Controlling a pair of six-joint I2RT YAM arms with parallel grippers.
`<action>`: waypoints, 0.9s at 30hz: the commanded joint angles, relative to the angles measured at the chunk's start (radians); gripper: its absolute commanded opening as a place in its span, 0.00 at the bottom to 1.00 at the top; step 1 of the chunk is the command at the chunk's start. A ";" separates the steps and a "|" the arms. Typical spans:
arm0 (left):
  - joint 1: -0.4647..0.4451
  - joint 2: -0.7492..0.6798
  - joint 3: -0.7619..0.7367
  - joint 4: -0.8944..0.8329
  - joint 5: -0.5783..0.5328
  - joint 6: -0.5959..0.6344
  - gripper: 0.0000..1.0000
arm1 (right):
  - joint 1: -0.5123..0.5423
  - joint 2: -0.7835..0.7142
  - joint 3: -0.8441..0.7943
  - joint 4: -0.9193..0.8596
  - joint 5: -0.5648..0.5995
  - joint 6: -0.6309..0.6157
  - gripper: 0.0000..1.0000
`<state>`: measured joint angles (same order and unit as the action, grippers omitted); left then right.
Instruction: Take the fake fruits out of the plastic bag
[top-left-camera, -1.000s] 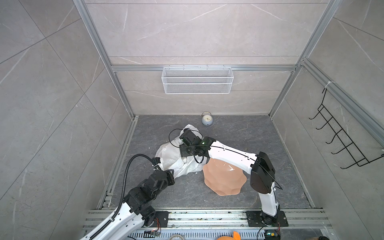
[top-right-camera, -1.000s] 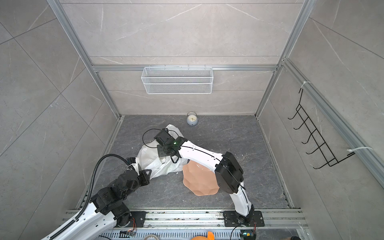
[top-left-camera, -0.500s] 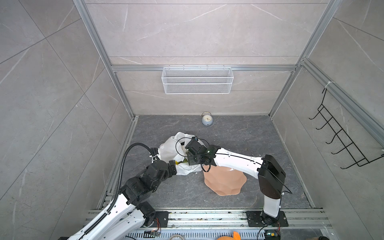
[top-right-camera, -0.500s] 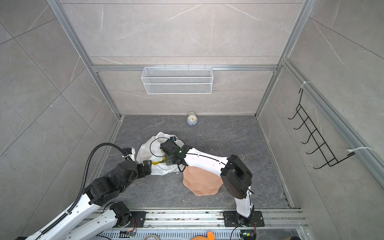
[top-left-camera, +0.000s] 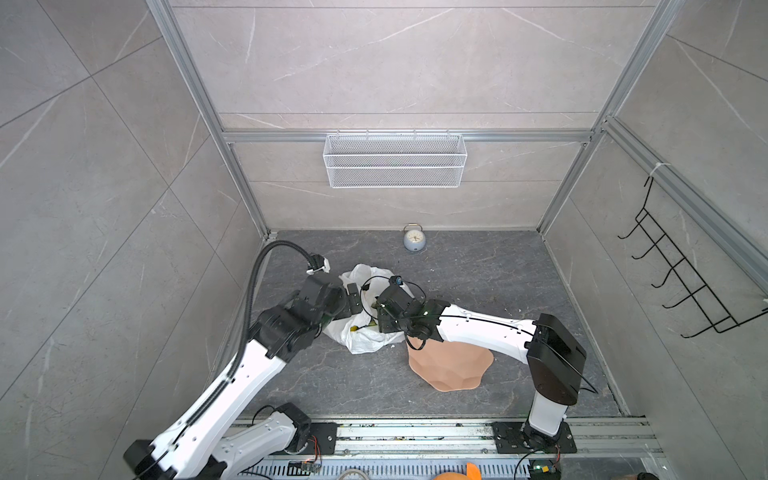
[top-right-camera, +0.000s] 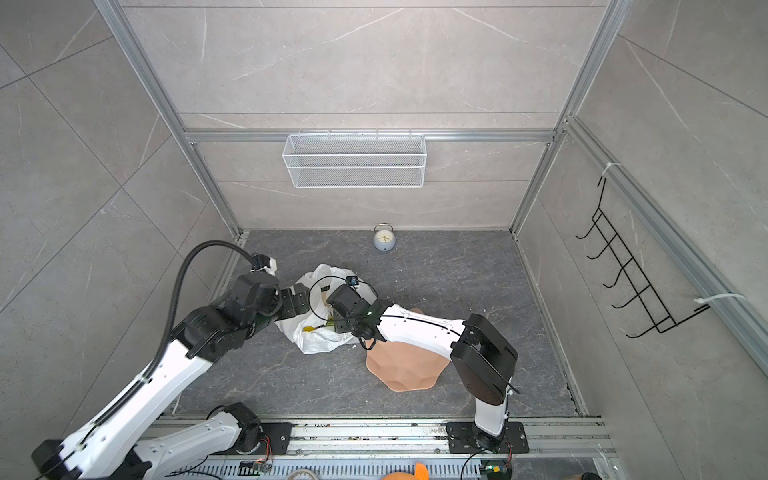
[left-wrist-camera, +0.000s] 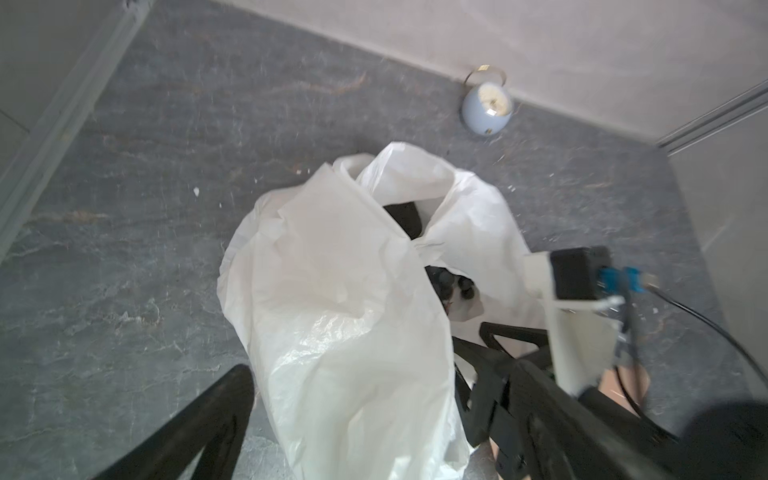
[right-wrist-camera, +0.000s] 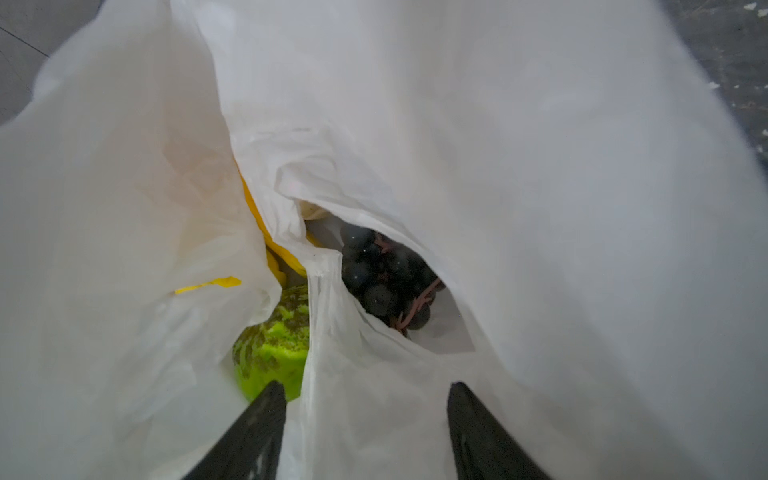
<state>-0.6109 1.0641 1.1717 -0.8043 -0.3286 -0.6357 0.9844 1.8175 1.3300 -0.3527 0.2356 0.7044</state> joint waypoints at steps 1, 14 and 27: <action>0.030 0.117 0.068 -0.017 0.124 0.050 0.98 | 0.016 -0.045 -0.021 0.049 0.025 0.020 0.64; 0.039 0.264 0.006 -0.008 0.206 0.071 0.83 | 0.019 -0.085 -0.084 0.101 0.064 0.030 0.65; 0.079 -0.166 -0.335 0.112 0.088 -0.090 0.04 | 0.020 -0.118 -0.162 0.059 0.123 0.019 0.66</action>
<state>-0.5323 1.0256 0.8932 -0.7452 -0.2012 -0.6521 0.9966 1.7317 1.1900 -0.2733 0.3367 0.7338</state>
